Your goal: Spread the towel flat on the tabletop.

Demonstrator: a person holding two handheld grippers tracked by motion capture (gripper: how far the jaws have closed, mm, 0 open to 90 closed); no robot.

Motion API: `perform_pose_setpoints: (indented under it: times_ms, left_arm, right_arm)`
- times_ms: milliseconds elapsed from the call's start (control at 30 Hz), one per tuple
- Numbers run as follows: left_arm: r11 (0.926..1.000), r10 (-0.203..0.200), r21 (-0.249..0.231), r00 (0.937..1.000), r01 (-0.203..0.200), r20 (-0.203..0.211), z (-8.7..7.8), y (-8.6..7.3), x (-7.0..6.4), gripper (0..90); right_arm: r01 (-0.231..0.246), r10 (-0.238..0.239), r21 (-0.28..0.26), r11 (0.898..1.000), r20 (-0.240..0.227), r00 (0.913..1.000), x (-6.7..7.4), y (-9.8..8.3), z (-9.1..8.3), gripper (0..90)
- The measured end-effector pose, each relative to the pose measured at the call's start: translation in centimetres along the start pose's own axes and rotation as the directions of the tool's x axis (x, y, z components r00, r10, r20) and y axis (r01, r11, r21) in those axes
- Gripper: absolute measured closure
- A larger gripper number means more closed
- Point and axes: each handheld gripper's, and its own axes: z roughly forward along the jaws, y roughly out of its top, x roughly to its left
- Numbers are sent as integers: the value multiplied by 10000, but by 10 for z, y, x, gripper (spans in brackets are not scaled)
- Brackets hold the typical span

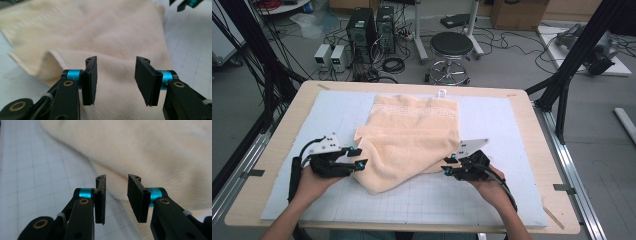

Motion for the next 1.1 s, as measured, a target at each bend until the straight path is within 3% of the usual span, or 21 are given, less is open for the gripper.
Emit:
perform_pose_setpoints:
  times_ms: [100, 167, 267, 333, 500, 633, 733, 833, 967, 1033, 1100]
  left_arm:
    - [9970, 38, 777, 9997, -57, 245, 14, -8, 1, 532]
    - [9928, 120, 1189, 9997, -143, 201, 23, -10, 2, 532]
    - [9864, 220, 1628, 9997, -225, 50, 35, -12, 5, 577]
    - [9858, 387, 1640, 9992, -368, -82, 38, -12, 4, 634]
    - [9856, 246, 1675, 9997, -231, -68, 36, -8, 3, 833]
    - [9934, 261, 1121, 9995, -240, -177, 20, -2, -1, 895]
    - [9969, 204, 759, 9997, -193, -138, 8, 3, -2, 896]
    - [9954, 272, 916, 9996, -263, -87, 8, 0, -3, 885]
    - [9918, 172, 1266, 9998, -185, 109, 16, -10, -2, 721]
    - [9854, 144, 1694, 9998, -169, 162, 22, -12, -1, 642]
    - [9827, 233, 1833, 9996, -261, 175, 25, -13, -1, 584]
  right_arm:
    - [81, -72, 476, 9988, -175, 9998, 0, -5, 22, 646]
    - [228, -232, 736, 9970, 48, 9997, -1, -5, 32, 606]
    - [378, -402, 702, 9968, 344, 9986, -3, -3, 42, 631]
    - [374, -406, 675, 9970, 472, 9981, -5, -2, 44, 680]
    - [340, -373, 602, 9976, 550, 9978, -7, 0, 45, 803]
    - [212, -220, 239, 9995, 341, 9992, -7, 0, 32, 829]
    - [119, -118, -25, 9999, 101, 9999, -8, 3, 18, 835]
    - [294, -295, 108, 9995, 71, 9995, -7, 6, 11, 838]
    - [334, -334, -82, 9994, -20, 9994, -3, 9, -4, 837]
    - [370, -369, -135, 9992, 52, 9993, -1, 8, -15, 837]
    - [293, -292, -269, 9992, 11, 9996, -1, 6, -27, 837]
